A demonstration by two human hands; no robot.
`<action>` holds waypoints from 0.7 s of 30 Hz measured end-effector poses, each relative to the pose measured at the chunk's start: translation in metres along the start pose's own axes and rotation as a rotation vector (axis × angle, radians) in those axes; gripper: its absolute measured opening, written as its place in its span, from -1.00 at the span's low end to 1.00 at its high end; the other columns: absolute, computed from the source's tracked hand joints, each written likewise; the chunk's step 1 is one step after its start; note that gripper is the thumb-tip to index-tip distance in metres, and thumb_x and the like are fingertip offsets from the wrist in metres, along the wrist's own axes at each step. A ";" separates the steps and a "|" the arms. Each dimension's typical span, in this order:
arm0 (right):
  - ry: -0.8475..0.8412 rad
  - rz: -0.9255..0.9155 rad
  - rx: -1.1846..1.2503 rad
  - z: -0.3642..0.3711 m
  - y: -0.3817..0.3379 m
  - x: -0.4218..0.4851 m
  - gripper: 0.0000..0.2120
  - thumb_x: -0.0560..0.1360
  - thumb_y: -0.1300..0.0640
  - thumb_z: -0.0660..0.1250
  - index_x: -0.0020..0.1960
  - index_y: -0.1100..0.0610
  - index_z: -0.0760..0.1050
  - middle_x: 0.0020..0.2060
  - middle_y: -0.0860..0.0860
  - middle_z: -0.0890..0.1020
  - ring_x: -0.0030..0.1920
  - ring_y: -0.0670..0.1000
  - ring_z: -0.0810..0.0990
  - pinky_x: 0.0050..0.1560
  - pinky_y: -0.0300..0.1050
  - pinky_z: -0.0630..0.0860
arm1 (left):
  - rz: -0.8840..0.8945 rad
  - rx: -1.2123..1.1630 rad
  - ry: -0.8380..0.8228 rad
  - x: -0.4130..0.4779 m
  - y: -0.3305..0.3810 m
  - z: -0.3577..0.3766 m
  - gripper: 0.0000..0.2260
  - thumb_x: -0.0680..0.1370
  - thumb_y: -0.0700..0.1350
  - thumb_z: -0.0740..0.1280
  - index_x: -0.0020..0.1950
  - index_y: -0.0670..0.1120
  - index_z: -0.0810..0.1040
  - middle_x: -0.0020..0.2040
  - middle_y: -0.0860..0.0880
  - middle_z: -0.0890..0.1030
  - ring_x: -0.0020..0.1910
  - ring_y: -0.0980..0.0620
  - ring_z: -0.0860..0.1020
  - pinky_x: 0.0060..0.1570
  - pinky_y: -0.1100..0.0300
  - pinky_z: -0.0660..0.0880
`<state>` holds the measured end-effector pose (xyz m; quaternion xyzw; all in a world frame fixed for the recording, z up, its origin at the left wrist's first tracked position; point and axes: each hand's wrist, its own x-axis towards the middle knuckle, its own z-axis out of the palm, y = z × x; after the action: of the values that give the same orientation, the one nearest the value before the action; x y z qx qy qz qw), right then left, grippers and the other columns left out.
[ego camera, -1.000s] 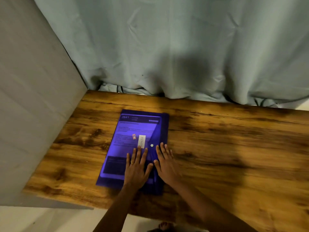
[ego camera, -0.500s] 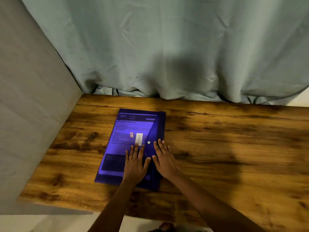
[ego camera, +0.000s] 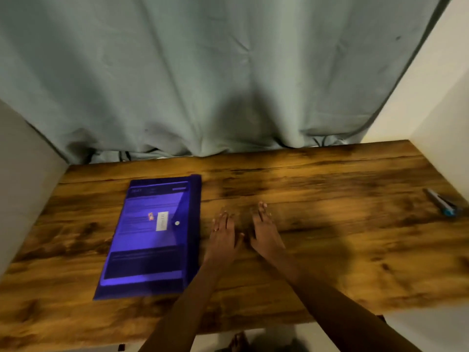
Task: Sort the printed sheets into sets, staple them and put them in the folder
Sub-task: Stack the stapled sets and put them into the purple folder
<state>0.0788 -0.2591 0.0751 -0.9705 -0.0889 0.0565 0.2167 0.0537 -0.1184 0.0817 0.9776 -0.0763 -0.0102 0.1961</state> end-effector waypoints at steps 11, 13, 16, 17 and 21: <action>0.204 0.330 0.036 -0.093 0.190 -0.043 -0.37 0.58 0.10 0.20 0.53 0.28 0.03 0.48 0.25 0.15 0.50 0.21 0.06 0.48 0.03 0.13 | 0.075 -0.019 -0.223 0.027 0.135 0.068 -0.49 0.64 0.02 0.12 0.54 -0.12 0.11 0.50 -0.15 0.23 0.48 -0.11 0.19 0.46 0.06 0.00; 0.229 0.411 0.014 -0.111 0.229 -0.049 -0.29 0.55 0.09 0.24 0.55 0.25 -0.05 0.49 0.24 0.11 0.51 0.21 0.05 0.48 0.02 0.13 | 0.082 0.004 -0.251 0.032 0.156 0.081 -0.50 0.65 0.04 0.10 0.54 -0.12 0.11 0.51 -0.14 0.22 0.49 -0.11 0.18 0.46 0.07 0.01; 0.226 0.533 -0.029 -0.138 0.286 -0.053 -0.30 0.56 0.10 0.21 0.55 0.26 -0.07 0.50 0.28 0.05 0.52 0.23 -0.01 0.49 0.03 0.09 | 0.075 0.007 -0.260 0.039 0.181 0.097 -0.47 0.63 0.11 0.08 0.53 -0.12 0.17 0.48 -0.16 0.27 0.48 -0.14 0.21 0.48 0.00 0.04; 0.224 0.565 -0.028 -0.146 0.303 -0.053 -0.33 0.57 0.12 0.20 0.54 0.27 -0.06 0.50 0.30 0.03 0.52 0.25 -0.03 0.50 0.04 0.06 | 0.071 -0.012 -0.268 0.042 0.187 0.102 -0.43 0.60 0.16 0.02 0.52 -0.14 0.19 0.47 -0.18 0.30 0.47 -0.16 0.23 0.48 -0.03 0.02; 0.229 0.655 0.009 -0.169 0.362 -0.050 -0.39 0.58 0.19 0.14 0.53 0.30 -0.04 0.50 0.33 -0.02 0.52 0.28 -0.07 0.51 0.06 -0.03 | 0.051 -0.039 -0.298 0.052 0.202 0.116 -0.46 0.61 0.11 0.06 0.52 -0.13 0.19 0.49 -0.17 0.27 0.49 -0.16 0.19 0.48 -0.04 -0.03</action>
<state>0.1084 -0.6603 0.0746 -0.9466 0.2524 0.0144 0.2000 0.0700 -0.3545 0.0524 0.9589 -0.1292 -0.1515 0.2020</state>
